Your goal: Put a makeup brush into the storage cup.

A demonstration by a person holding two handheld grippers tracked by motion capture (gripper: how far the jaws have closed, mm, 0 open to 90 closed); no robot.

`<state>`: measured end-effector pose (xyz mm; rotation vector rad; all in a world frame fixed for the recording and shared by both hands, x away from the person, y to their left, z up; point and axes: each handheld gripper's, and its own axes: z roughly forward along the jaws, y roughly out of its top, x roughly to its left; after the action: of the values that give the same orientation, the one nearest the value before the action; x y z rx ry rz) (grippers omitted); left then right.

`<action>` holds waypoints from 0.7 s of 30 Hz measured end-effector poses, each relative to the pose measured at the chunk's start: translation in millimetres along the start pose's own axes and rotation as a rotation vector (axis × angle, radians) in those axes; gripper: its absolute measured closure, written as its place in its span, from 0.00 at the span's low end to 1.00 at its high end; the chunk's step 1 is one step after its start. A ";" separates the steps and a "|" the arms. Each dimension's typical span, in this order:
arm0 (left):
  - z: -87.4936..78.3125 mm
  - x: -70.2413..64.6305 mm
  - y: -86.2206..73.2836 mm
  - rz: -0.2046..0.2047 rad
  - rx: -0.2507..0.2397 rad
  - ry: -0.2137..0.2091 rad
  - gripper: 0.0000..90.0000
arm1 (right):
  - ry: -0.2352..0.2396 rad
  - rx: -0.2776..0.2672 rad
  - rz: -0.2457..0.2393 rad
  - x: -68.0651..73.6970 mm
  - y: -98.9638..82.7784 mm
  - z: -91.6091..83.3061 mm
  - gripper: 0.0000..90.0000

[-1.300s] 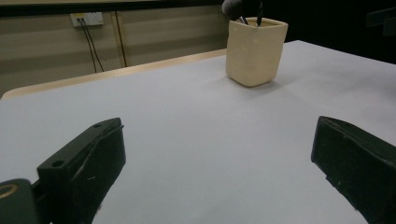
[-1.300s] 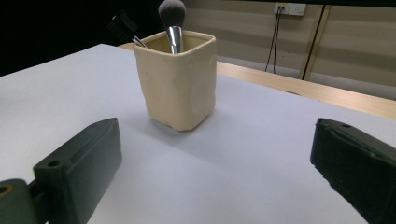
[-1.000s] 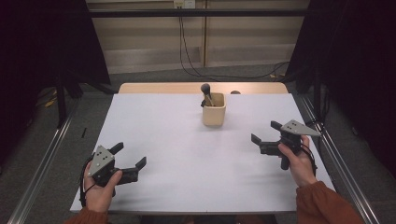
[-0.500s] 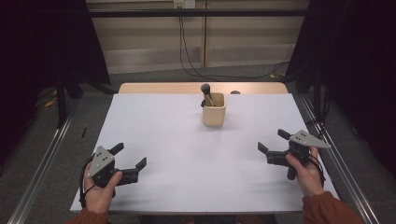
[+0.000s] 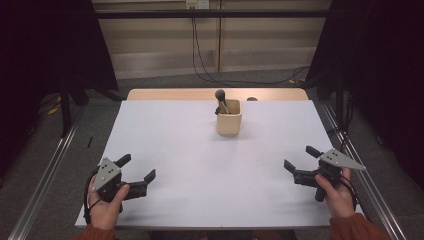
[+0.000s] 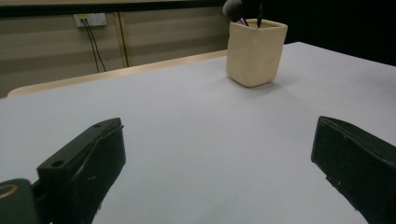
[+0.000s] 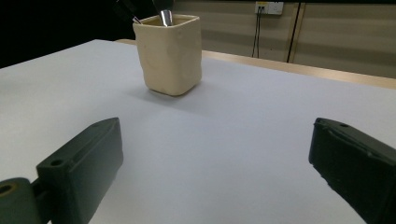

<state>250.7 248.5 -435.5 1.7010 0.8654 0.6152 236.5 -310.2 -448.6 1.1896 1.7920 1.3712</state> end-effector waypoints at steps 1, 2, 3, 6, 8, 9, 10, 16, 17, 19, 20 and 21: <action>-0.5 0.1 -0.2 0.000 0.001 0.000 0.03 | -0.001 0.001 0.000 0.0 -0.8 -1.2 0.03; -0.9 0.3 -0.3 0.000 0.000 -0.001 0.03 | -0.002 0.000 0.001 0.1 -2.3 -3.0 0.03; -1.4 0.0 -0.5 -0.003 0.000 0.002 0.03 | -0.001 0.001 0.004 -0.1 -4.0 -4.9 0.03; -2.9 -1.0 -1.0 -0.001 0.002 0.002 0.03 | -0.007 0.008 -0.004 -1.0 -8.4 -9.2 0.03; -3.8 -2.2 -1.0 -0.001 -0.001 0.000 0.03 | -0.007 0.008 -0.005 -0.3 -9.9 -11.0 0.03; -4.1 -2.6 -0.8 0.000 -0.002 0.000 0.03 | -0.009 0.010 -0.006 0.3 -10.4 -12.0 0.03; -4.3 -2.5 -0.7 0.005 0.001 -0.002 0.03 | -0.010 0.006 -0.008 0.6 -10.7 -12.8 0.03; -3.5 -1.0 -1.4 -0.001 0.002 -0.003 0.03 | -0.006 0.003 -0.006 -1.8 -11.4 -15.0 0.02; -3.5 -0.8 -1.4 0.000 0.001 -0.004 0.03 | -0.006 0.004 -0.003 -1.7 -11.5 -14.2 0.02; -3.5 -0.9 -1.2 0.000 0.002 -0.003 0.03 | -0.001 0.012 -0.001 -0.9 -12.0 -13.1 0.02; -3.4 -0.6 -1.0 -0.002 0.002 -0.001 0.03 | 0.003 0.011 0.000 -0.7 -11.8 -12.5 0.02; -3.3 0.3 -0.8 -0.006 0.000 -0.002 0.03 | 0.008 0.006 -0.006 -1.1 -11.4 -11.9 0.01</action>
<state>248.1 250.8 -435.4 1.6982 0.8694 0.6092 223.4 -317.2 -455.9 1.1819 1.8050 1.3698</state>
